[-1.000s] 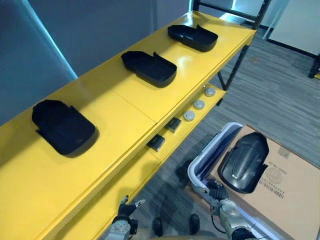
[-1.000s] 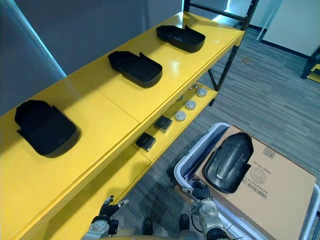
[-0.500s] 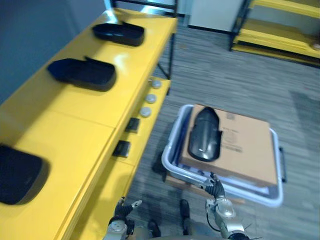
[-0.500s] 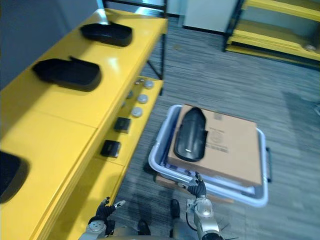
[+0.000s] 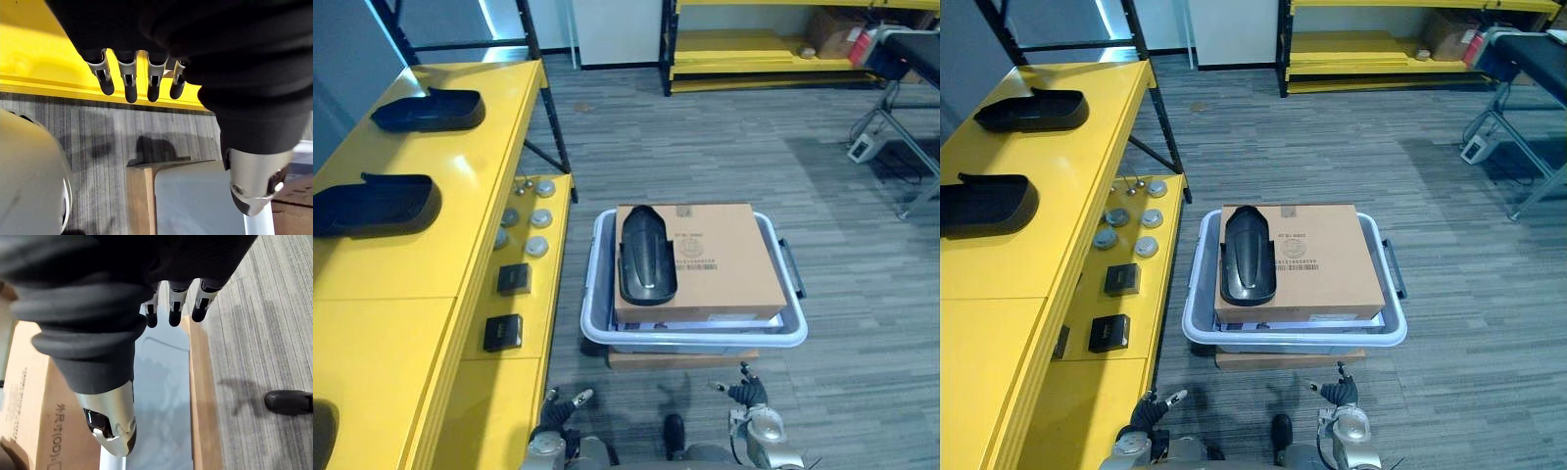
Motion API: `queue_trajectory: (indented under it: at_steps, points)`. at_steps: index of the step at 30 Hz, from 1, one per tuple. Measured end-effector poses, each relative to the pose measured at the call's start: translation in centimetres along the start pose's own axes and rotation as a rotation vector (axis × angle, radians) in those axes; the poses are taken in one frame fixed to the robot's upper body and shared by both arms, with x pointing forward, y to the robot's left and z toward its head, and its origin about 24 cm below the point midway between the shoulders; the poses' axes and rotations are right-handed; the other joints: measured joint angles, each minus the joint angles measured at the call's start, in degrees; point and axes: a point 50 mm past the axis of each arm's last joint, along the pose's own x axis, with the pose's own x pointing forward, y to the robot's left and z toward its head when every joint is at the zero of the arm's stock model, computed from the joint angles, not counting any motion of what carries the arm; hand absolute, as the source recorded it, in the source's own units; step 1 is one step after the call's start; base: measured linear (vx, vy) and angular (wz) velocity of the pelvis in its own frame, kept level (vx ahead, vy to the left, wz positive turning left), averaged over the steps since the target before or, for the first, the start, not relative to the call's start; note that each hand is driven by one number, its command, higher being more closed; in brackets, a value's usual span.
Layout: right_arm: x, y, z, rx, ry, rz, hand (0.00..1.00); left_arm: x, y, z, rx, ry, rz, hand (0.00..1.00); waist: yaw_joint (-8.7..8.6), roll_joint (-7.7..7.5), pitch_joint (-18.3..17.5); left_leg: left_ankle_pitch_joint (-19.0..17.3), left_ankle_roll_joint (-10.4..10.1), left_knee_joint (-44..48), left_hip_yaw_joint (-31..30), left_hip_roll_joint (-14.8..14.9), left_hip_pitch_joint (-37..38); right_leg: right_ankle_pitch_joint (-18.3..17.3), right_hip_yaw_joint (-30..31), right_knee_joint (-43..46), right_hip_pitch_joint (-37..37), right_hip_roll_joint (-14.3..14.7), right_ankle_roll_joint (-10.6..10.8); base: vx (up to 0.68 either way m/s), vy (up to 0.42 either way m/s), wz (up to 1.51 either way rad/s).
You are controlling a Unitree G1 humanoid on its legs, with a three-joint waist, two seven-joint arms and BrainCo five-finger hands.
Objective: Walk over and take plastic housings, then place them on the shelf
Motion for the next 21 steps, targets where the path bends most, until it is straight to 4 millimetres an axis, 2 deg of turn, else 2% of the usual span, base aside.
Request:
queue_trajectory:
  at_steps: [1,3,5,10,13,16,17,18,19,20,21]
  points:
    - [-0.2,-0.1,-0.6,0.008,0.021,-0.006,0.00,0.1,0.0,0.1,0.020,-0.007,-0.007,0.00,0.42,-0.23,0.1,0.5,1.2,-1.9,1.2,-1.2,2.3,-0.2,-0.7,-1.1,1.5,-1.5,1.0,0.03,0.155,-0.15]
    - [-0.6,0.0,-1.4,0.010,0.045,0.001,0.00,0.2,0.2,0.4,0.028,-0.013,-0.003,0.00,0.37,-0.99,-0.1,0.8,1.7,-3.6,1.1,-2.5,3.2,0.1,-1.9,-2.0,2.6,-2.7,1.4,0.07,0.188,0.13]
    - [-0.7,-0.1,-1.7,0.010,0.055,-0.003,0.00,0.1,0.1,0.3,0.038,-0.011,-0.008,0.00,0.38,-1.45,-0.6,2.0,3.2,-7.4,0.6,-4.5,5.9,-0.6,-3.1,-2.1,3.3,-4.4,2.5,0.14,0.164,0.21]
    - [-0.6,-0.2,-1.5,0.010,0.048,-0.006,0.00,0.2,0.3,0.2,0.051,-0.010,-0.007,0.00,0.34,-1.03,-1.2,2.3,3.3,-8.3,-0.1,-5.6,7.9,-0.5,-6.8,-2.2,5.1,-5.2,2.7,0.14,0.080,0.10]
    - [-0.5,-0.7,-1.4,0.024,0.045,-0.038,0.00,0.1,0.2,-0.3,0.052,0.009,-0.011,0.00,0.15,-0.94,-2.8,2.3,3.3,-6.4,-0.1,-6.3,7.9,-0.5,-7.7,-2.2,6.1,-6.1,2.8,0.10,0.042,0.01]
    - [-0.4,-2.7,-0.8,0.076,0.014,-0.133,0.00,0.0,0.3,-0.6,0.051,0.017,-0.008,0.00,0.10,-0.79,-3.4,2.6,2.9,-2.2,-0.2,-7.1,7.0,-0.5,-9.2,-1.3,6.8,-7.3,2.8,0.09,0.062,0.01]
    - [-0.4,-3.8,-0.2,0.112,-0.009,-0.188,0.00,0.0,0.5,-0.8,0.050,0.021,-0.003,0.00,0.02,-1.73,-3.2,3.0,1.0,2.8,-0.2,-7.9,4.4,-0.5,-9.6,-0.6,6.8,-9.1,2.7,0.07,0.094,0.10]
    - [-0.3,-4.3,0.1,0.127,-0.020,-0.214,0.00,0.0,0.5,-0.9,0.050,0.023,-0.001,0.00,0.03,-2.79,-2.9,2.1,1.4,4.0,-0.2,-8.4,2.8,-0.5,-9.4,-0.4,6.7,-10.2,2.8,0.01,0.062,0.13]
    - [-0.3,-5.2,0.6,0.152,-0.041,-0.263,0.00,-0.2,0.6,-1.2,0.047,0.030,-0.001,0.00,0.05,-1.94,-3.8,1.9,2.6,-2.4,-0.9,-7.4,3.4,-0.5,-9.7,-0.2,6.4,-10.1,3.0,-0.01,0.039,0.01]
    - [-0.2,-6.5,1.8,0.166,-0.089,-0.314,0.00,-0.4,0.6,-1.8,0.046,0.045,0.002,0.00,-0.54,-1.18,-4.6,3.5,2.5,-7.6,-2.4,-7.1,5.3,-1.3,-9.8,-0.1,5.8,-9.2,4.2,0.02,0.045,-0.07]
    - [-0.1,-6.8,3.5,0.179,-0.154,-0.321,0.00,-0.5,1.1,-2.3,0.049,0.058,0.012,0.00,-1.01,-1.58,-4.5,3.8,2.8,-8.0,-1.8,-7.8,5.6,-1.8,-9.9,0.1,5.7,-10.1,4.8,0.03,0.059,-0.12]
